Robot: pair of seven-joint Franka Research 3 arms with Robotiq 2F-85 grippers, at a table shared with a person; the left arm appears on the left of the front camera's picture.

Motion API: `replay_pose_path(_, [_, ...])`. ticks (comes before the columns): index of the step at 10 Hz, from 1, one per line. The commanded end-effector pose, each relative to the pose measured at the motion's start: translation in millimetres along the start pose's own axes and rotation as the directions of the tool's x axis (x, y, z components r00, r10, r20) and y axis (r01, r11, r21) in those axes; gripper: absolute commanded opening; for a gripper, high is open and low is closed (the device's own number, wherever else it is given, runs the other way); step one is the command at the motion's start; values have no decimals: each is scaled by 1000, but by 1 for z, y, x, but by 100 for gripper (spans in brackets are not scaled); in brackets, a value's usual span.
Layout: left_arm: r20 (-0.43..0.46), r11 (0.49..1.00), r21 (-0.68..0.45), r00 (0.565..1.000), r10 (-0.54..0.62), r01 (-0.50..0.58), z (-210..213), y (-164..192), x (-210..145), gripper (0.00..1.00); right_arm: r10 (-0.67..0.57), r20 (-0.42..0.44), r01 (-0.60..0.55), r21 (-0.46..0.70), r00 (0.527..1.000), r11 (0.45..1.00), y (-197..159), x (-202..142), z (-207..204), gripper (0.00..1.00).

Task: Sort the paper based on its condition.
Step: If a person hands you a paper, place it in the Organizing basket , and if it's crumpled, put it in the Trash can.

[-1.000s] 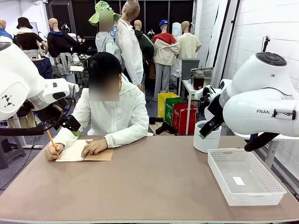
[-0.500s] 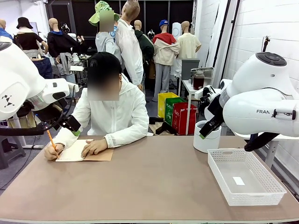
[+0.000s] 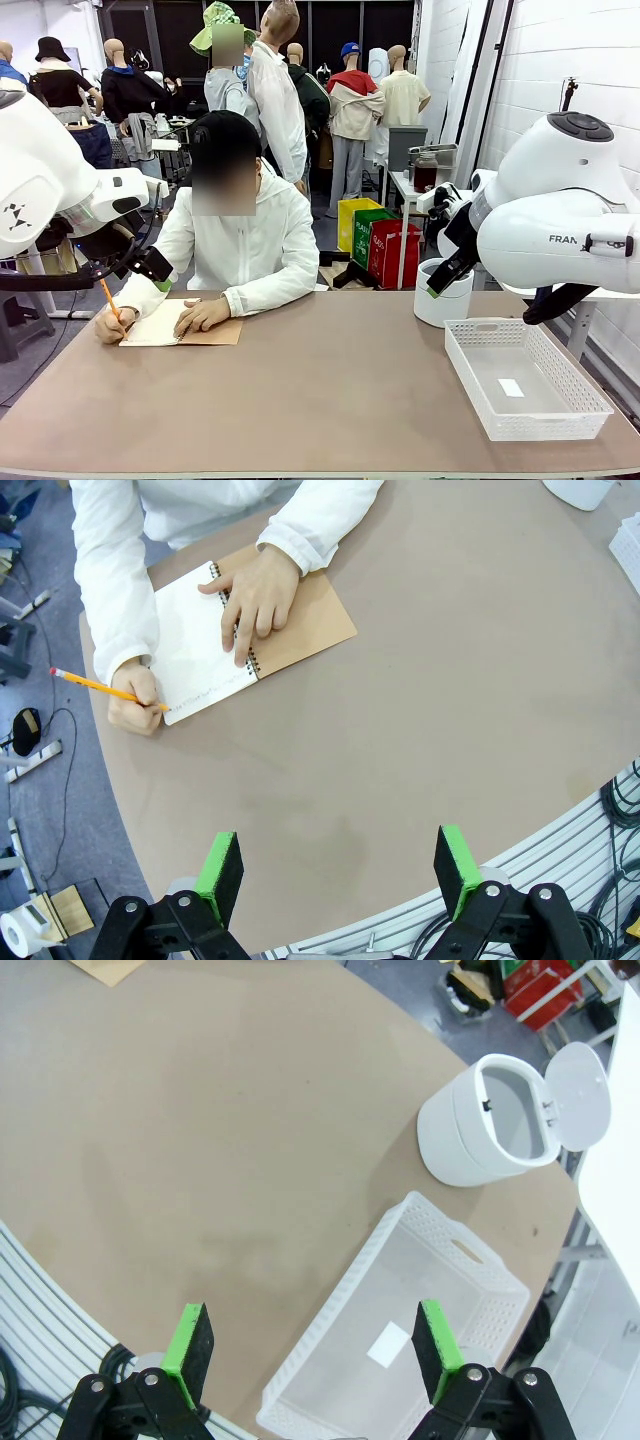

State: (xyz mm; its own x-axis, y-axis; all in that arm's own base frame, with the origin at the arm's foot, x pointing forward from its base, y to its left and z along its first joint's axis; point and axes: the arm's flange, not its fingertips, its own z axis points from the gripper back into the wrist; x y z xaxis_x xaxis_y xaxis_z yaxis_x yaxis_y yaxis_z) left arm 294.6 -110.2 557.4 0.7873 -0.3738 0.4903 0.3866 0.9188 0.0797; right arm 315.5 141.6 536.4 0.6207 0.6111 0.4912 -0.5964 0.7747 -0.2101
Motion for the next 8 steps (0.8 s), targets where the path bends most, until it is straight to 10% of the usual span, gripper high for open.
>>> replay_pose_path(1, [2, 1000, 0, 1000, -1, 1, 1, 0, 0, 100, 0, 0, 0, -1, 1000, 1000, 0, 0, 0, 100])
replay_pose_path(8, [2, 1000, 0, 1000, -1, 1, 1, 0, 0, 100, 0, 0, 0, -1, 1000, 1000, 0, 0, 0, 100])
